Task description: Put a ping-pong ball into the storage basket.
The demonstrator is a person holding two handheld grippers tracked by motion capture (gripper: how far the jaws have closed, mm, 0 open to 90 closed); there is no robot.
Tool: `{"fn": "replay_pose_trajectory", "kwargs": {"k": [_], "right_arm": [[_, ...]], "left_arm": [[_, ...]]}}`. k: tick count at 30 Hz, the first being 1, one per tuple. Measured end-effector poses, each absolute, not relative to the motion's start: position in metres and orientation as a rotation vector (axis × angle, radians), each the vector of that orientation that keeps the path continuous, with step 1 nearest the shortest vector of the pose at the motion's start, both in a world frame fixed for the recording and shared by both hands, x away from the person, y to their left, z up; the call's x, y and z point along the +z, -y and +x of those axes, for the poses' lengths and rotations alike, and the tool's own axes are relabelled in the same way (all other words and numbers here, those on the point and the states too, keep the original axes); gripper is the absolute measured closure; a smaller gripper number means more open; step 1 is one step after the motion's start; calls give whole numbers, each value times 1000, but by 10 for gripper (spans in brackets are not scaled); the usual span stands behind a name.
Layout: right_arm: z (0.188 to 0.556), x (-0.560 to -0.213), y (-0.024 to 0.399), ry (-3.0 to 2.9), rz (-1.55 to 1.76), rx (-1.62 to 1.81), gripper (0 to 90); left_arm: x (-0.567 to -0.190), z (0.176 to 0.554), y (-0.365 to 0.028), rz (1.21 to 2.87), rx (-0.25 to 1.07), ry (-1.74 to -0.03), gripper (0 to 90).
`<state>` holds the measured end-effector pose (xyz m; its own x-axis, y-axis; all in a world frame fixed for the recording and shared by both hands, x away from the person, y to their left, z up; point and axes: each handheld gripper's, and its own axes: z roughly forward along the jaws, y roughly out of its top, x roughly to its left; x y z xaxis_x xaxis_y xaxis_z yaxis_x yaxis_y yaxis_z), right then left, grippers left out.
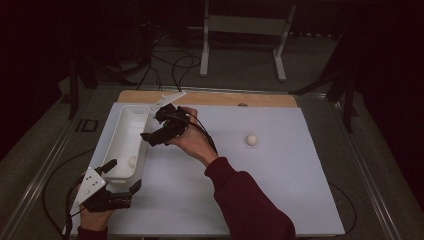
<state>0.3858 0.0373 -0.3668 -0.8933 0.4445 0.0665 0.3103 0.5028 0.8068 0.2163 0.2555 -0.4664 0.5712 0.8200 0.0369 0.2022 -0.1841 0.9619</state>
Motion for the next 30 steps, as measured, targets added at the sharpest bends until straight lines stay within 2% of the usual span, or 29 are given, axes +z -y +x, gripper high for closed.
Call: {"fn": "replay_pose_trajectory", "kwargs": {"k": [30], "right_arm": [[392,-373,-9,-2568,724,1327,90]], "left_arm": [[-467,216,-255,1703,695,-861,0]]}}
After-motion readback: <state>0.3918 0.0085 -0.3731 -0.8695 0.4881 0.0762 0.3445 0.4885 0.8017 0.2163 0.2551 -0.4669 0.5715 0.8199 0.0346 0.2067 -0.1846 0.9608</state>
